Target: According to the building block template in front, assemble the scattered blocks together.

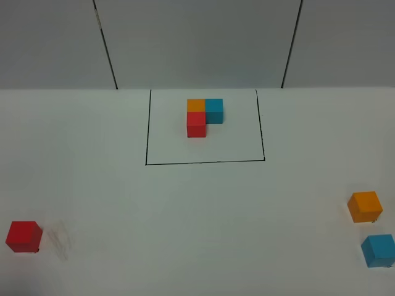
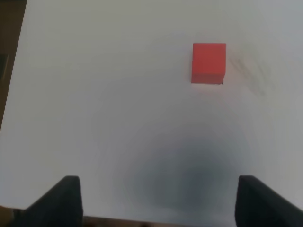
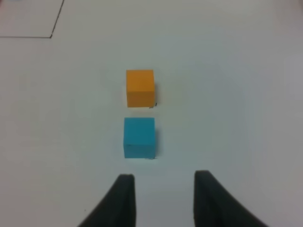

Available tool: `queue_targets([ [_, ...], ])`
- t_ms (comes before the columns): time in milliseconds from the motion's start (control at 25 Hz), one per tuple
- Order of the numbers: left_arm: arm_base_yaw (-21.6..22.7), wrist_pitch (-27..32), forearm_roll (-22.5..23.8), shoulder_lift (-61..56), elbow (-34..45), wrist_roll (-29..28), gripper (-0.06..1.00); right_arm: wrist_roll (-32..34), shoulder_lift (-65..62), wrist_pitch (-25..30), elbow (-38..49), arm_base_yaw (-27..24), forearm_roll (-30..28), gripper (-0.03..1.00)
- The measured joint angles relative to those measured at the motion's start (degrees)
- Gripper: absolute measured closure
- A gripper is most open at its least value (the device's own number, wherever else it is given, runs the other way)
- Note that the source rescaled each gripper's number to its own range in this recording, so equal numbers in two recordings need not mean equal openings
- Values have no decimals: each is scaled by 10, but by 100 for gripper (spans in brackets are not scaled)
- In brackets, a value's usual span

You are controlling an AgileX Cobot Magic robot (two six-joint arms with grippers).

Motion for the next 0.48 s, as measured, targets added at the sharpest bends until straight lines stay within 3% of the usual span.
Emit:
queue_targets([
  [480,0,-6,4,191,-34,-15,25,0,0,0,0,0,0,97],
])
